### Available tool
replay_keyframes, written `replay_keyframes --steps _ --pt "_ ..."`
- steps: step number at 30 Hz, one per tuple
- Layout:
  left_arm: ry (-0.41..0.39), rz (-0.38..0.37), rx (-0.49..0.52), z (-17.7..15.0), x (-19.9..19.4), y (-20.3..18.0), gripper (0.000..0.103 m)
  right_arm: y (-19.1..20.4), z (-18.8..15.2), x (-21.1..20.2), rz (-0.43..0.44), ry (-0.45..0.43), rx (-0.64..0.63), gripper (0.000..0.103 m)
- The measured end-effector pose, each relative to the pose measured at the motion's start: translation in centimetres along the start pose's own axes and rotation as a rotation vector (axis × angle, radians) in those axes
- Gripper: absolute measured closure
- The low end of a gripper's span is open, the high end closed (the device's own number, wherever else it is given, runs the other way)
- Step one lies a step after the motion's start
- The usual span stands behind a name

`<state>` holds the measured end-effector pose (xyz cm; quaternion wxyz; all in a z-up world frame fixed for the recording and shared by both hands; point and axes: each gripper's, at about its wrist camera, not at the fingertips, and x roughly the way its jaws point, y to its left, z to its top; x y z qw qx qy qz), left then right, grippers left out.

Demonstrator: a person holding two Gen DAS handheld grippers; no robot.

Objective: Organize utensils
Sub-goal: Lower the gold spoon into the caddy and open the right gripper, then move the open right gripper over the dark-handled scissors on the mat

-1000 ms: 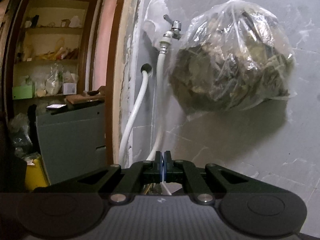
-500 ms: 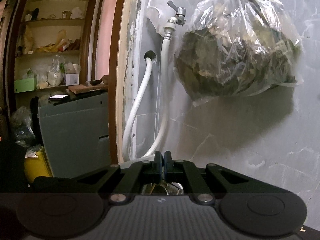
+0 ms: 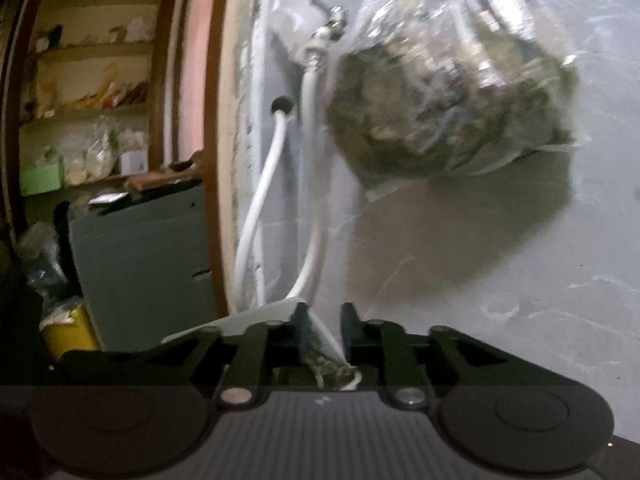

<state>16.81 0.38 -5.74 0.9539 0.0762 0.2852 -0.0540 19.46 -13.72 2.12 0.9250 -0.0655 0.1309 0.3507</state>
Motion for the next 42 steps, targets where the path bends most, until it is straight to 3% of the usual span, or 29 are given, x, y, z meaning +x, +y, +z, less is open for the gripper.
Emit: replay_keyframes --steps 2,6,8,17,23,29,34,42 --pt "0.0 -0.001 -0.001 0.0 0.0 0.0 0.026 -0.8 0.0 -0.6 -0.028 -0.012 0.033 0.034" --pt "-0.001 0.001 -0.001 0.0 0.0 0.0 0.026 -3.2 -0.9 -1.9 -0.079 -0.005 0.147 0.002" --pt "0.0 0.003 0.001 0.0 0.0 0.0 0.026 -4.2 -1.7 -2.5 -0.132 0.009 0.181 0.0" --pt "0.008 0.01 0.003 0.3 0.1 -0.2 0.025 -10.3 -8.2 -6.9 -0.397 0.227 0.362 0.0" --pt "0.017 0.019 0.007 0.4 0.1 -0.3 0.025 -12.3 -12.7 -10.5 -0.562 0.349 0.477 0.0" --pt "0.024 0.029 -0.001 0.4 0.0 -0.5 0.025 -13.2 -14.8 -12.2 -0.585 0.36 0.636 0.0" --pt "0.031 0.04 0.0 0.4 -0.1 -0.9 0.025 -12.9 -14.6 -11.1 -0.624 0.386 0.568 0.0" --pt "0.04 0.05 -0.006 0.2 -0.5 -1.3 0.025 -15.0 -13.2 -8.3 -0.536 0.399 0.461 0.0"
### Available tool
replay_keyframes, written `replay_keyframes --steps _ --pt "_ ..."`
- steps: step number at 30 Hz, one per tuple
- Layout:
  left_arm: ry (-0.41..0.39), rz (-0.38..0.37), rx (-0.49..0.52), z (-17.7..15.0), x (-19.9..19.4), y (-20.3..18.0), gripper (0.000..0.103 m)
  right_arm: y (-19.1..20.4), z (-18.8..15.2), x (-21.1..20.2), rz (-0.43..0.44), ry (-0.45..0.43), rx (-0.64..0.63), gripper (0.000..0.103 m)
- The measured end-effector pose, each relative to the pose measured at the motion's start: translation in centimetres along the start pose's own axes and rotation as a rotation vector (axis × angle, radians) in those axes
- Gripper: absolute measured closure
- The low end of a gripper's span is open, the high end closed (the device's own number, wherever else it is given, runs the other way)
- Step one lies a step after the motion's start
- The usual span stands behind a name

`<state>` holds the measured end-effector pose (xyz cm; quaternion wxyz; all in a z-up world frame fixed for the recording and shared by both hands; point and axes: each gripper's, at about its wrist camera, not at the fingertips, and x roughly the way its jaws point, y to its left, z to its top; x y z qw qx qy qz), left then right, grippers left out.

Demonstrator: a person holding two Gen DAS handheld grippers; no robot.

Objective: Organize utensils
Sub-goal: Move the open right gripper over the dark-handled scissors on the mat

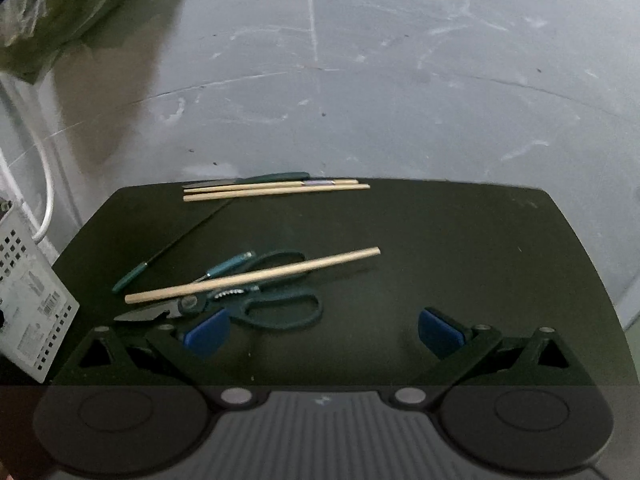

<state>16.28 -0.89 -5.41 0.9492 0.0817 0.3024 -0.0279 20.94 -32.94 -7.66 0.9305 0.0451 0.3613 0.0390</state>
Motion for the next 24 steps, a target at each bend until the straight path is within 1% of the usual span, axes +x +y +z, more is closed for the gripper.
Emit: replay_keyframes --steps 4,10,13,18,24 --pt "0.009 0.007 -0.008 0.1 0.0 -0.2 0.025 0.1 0.7 0.6 0.044 -0.008 -0.032 0.0" --pt "0.016 0.011 -0.01 0.2 0.0 -0.2 0.025 1.4 1.6 1.6 0.121 -0.008 -0.145 0.0" --pt "0.015 0.011 -0.01 0.2 0.0 -0.2 0.025 2.0 1.9 2.0 0.16 -0.001 -0.172 0.0" --pt "0.017 0.014 -0.003 0.3 0.1 -0.3 0.024 2.6 1.7 2.8 0.219 0.041 -0.147 0.0" --pt "0.016 0.016 0.003 0.2 0.3 -0.3 0.024 3.6 1.4 4.1 0.351 0.08 -0.065 0.0"
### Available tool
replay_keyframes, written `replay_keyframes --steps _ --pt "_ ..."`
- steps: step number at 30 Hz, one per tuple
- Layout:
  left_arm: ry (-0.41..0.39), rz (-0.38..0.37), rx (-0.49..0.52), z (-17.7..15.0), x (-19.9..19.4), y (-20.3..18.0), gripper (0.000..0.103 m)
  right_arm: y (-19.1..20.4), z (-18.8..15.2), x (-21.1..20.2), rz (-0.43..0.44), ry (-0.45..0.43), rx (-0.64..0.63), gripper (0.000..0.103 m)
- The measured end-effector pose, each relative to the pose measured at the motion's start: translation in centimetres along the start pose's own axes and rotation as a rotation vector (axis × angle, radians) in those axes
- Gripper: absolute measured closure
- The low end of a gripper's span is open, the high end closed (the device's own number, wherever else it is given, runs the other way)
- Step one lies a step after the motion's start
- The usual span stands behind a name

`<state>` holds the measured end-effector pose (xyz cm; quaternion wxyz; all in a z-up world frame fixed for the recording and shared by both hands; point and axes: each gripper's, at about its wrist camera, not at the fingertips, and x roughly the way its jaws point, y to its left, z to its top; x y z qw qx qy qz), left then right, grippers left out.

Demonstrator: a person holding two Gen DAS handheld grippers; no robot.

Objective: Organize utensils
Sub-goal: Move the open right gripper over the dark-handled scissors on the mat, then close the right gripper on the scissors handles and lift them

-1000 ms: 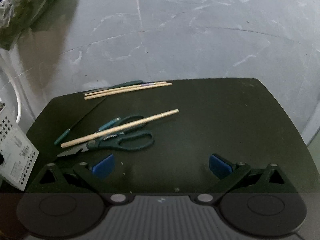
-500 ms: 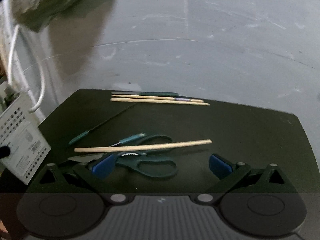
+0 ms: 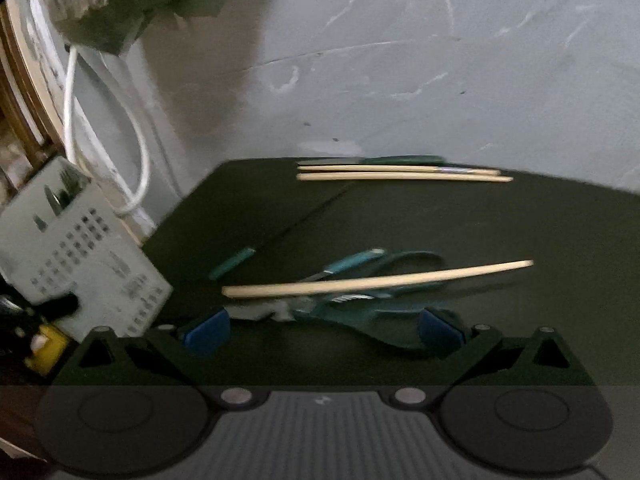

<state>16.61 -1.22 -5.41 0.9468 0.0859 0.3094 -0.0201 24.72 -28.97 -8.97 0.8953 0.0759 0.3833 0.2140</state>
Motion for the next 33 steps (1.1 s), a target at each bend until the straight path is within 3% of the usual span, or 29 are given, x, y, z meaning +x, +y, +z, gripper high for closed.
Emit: replay_keyframes --steps 4,7,13,33 --pt "0.003 -0.001 0.003 0.1 0.1 0.0 0.024 1.4 0.5 1.6 0.057 0.007 0.01 0.0" --pt "0.004 -0.002 0.005 0.1 0.1 0.0 0.024 2.0 0.7 2.6 0.049 0.004 -0.003 0.0" --pt "0.004 -0.004 0.006 0.1 0.2 0.0 0.024 0.4 1.4 5.1 0.121 0.039 0.134 0.0" --pt "0.004 -0.005 0.008 0.1 0.2 0.0 0.024 2.2 1.7 6.2 0.255 0.043 0.103 0.001"
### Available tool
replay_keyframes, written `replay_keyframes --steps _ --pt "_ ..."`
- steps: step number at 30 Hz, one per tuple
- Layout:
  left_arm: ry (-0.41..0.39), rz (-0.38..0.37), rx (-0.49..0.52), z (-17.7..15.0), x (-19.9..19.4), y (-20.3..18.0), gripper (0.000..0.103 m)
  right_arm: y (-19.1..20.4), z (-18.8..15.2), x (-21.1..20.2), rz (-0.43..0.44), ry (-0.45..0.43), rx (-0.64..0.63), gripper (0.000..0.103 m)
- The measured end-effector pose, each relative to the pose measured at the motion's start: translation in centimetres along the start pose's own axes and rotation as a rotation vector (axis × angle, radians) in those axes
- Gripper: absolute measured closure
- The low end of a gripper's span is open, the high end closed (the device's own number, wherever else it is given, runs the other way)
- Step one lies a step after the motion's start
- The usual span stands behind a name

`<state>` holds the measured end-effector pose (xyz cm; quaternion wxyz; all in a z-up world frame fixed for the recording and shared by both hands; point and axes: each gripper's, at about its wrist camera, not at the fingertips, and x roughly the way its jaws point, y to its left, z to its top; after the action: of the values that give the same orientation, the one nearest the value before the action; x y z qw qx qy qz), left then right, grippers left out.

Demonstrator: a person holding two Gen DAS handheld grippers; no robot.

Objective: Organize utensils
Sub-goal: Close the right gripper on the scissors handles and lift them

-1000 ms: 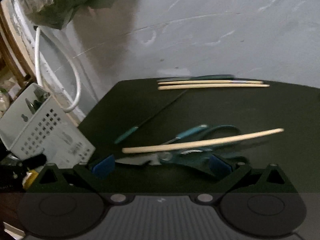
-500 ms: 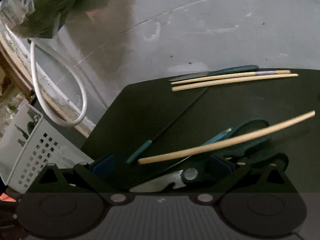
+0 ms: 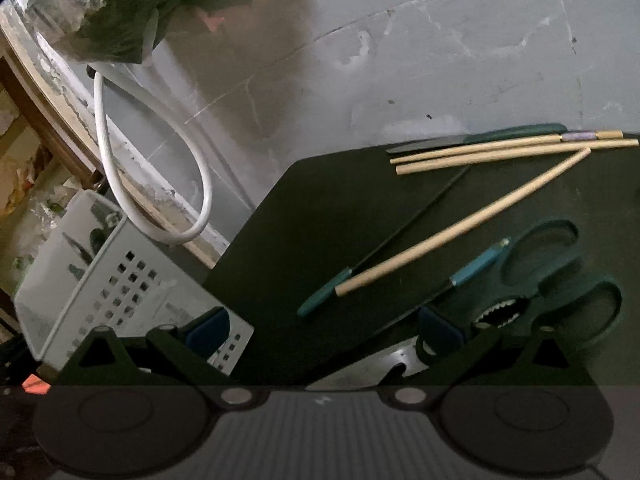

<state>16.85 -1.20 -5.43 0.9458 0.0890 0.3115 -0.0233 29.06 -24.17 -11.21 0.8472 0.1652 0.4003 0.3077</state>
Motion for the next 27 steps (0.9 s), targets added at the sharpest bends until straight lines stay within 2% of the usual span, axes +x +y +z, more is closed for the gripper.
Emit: replay_keyframes --steps 10,14,18,21,24,27 --pt "-0.007 -0.011 0.006 -0.1 0.0 0.0 0.024 -1.6 -1.8 -4.1 -0.042 0.039 0.018 0.0" --pt "-0.01 -0.019 0.007 -0.1 0.0 0.2 0.024 -2.8 -1.4 -5.6 -0.116 -0.012 0.056 0.0" --pt "-0.013 -0.026 0.01 0.0 0.2 0.3 0.024 -3.8 0.2 -5.4 -0.273 -0.06 0.078 0.001" --pt "-0.014 -0.03 0.015 0.1 0.3 0.4 0.024 -4.3 1.5 -4.2 -0.366 -0.072 0.075 0.017" --pt "-0.014 -0.034 0.02 0.1 0.4 0.4 0.024 -4.1 2.4 -2.8 -0.449 -0.053 0.041 0.026" --pt "-0.014 -0.039 0.023 0.1 0.5 0.4 0.024 -3.9 2.9 -1.7 -0.495 -0.032 0.045 0.032"
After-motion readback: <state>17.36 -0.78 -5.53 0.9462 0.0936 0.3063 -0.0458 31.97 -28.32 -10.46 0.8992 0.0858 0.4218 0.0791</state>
